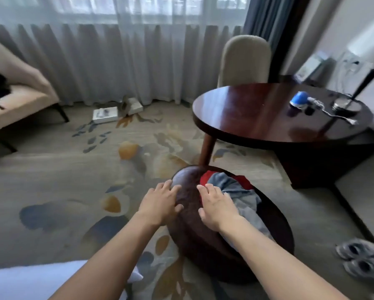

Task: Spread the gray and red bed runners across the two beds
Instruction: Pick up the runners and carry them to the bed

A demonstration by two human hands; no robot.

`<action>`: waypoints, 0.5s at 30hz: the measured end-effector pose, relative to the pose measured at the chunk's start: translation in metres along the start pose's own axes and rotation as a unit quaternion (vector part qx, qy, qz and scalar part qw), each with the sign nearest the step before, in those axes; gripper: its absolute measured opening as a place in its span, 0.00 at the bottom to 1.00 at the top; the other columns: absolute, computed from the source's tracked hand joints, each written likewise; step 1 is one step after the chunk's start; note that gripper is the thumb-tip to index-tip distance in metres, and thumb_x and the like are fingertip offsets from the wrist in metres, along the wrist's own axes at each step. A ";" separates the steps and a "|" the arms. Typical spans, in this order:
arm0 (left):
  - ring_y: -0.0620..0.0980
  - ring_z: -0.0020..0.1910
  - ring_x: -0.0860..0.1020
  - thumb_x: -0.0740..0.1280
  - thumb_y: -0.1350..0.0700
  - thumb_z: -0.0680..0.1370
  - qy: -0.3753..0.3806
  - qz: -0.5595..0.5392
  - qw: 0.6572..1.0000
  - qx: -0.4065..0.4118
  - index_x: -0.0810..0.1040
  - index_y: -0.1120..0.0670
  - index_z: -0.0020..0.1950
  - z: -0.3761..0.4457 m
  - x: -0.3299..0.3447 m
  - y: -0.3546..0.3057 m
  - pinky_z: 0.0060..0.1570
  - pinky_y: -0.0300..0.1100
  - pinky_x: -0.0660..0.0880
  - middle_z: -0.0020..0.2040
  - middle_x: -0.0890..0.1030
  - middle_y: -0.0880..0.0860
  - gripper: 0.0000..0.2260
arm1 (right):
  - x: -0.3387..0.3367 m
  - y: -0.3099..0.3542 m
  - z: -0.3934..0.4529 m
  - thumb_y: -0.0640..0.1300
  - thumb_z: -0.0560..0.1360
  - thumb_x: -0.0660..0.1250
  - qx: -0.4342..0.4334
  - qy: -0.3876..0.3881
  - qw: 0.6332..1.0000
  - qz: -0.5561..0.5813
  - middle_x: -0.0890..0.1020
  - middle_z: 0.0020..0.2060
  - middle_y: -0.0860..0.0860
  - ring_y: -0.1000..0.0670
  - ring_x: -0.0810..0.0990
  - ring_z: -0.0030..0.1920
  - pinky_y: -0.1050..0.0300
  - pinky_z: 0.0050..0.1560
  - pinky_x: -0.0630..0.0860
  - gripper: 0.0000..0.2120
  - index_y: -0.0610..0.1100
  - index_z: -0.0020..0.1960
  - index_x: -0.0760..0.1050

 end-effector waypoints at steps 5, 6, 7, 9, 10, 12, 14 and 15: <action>0.55 0.71 0.67 0.62 0.41 0.77 0.016 0.032 0.995 0.095 0.62 0.47 0.75 0.082 0.003 -0.070 0.65 0.51 0.69 0.72 0.66 0.53 0.28 | 0.014 -0.095 -0.004 0.52 0.79 0.60 0.098 0.017 0.995 0.022 0.64 0.71 0.47 0.44 0.64 0.72 0.40 0.69 0.66 0.32 0.48 0.78 0.52; 0.55 0.71 0.67 0.63 0.41 0.77 0.027 0.036 0.993 0.111 0.62 0.47 0.76 0.098 0.006 -0.082 0.65 0.52 0.69 0.72 0.66 0.53 0.29 | 0.017 -0.112 -0.003 0.52 0.79 0.60 0.115 0.023 0.993 0.024 0.63 0.72 0.47 0.44 0.64 0.72 0.40 0.69 0.66 0.32 0.48 0.79 0.51; 0.55 0.70 0.68 0.63 0.41 0.77 0.037 0.041 0.991 0.126 0.62 0.47 0.76 0.114 0.009 -0.092 0.65 0.52 0.70 0.72 0.66 0.52 0.29 | 0.019 -0.129 0.000 0.52 0.79 0.60 0.130 0.028 0.991 0.023 0.63 0.72 0.47 0.44 0.64 0.72 0.40 0.69 0.66 0.33 0.48 0.79 0.51; 0.55 0.70 0.67 0.65 0.41 0.76 0.056 0.055 0.985 0.151 0.62 0.47 0.76 0.148 0.015 -0.108 0.65 0.52 0.69 0.73 0.65 0.52 0.30 | 0.023 -0.158 0.006 0.52 0.78 0.61 0.164 0.036 0.986 0.021 0.63 0.72 0.46 0.43 0.64 0.72 0.40 0.68 0.67 0.34 0.47 0.79 0.50; 0.55 0.70 0.67 0.65 0.41 0.76 0.063 0.063 0.983 0.163 0.62 0.48 0.76 0.165 0.017 -0.113 0.65 0.52 0.69 0.73 0.65 0.52 0.30 | 0.026 -0.170 0.011 0.52 0.78 0.61 0.181 0.041 0.982 0.024 0.63 0.72 0.46 0.43 0.63 0.73 0.40 0.68 0.67 0.34 0.47 0.79 0.50; 0.55 0.70 0.67 0.65 0.42 0.76 0.073 0.079 0.977 0.187 0.61 0.48 0.76 0.199 0.022 -0.124 0.64 0.52 0.70 0.72 0.65 0.52 0.30 | 0.033 -0.192 0.021 0.52 0.78 0.62 0.205 0.056 0.977 0.028 0.63 0.72 0.45 0.43 0.63 0.73 0.39 0.68 0.67 0.35 0.47 0.79 0.49; 0.55 0.70 0.67 0.64 0.44 0.77 0.083 0.093 0.970 0.209 0.61 0.49 0.76 0.227 0.029 -0.133 0.64 0.51 0.69 0.73 0.65 0.53 0.28 | 0.042 -0.210 0.034 0.52 0.78 0.62 0.222 0.064 0.972 0.030 0.63 0.72 0.45 0.43 0.63 0.73 0.38 0.68 0.67 0.35 0.47 0.79 0.49; 0.55 0.70 0.67 0.63 0.45 0.77 0.092 0.096 0.967 0.219 0.61 0.49 0.75 0.239 0.034 -0.137 0.63 0.50 0.69 0.73 0.65 0.53 0.28 | 0.047 -0.218 0.041 0.52 0.78 0.62 0.229 0.069 0.970 0.035 0.63 0.72 0.45 0.43 0.63 0.73 0.38 0.68 0.67 0.34 0.47 0.79 0.49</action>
Point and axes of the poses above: each hand's wrist, its own z-axis towards the middle knuckle, its own x-axis out of the palm, y = z × x, the point moved 1 cm from there along z, towards the middle knuckle
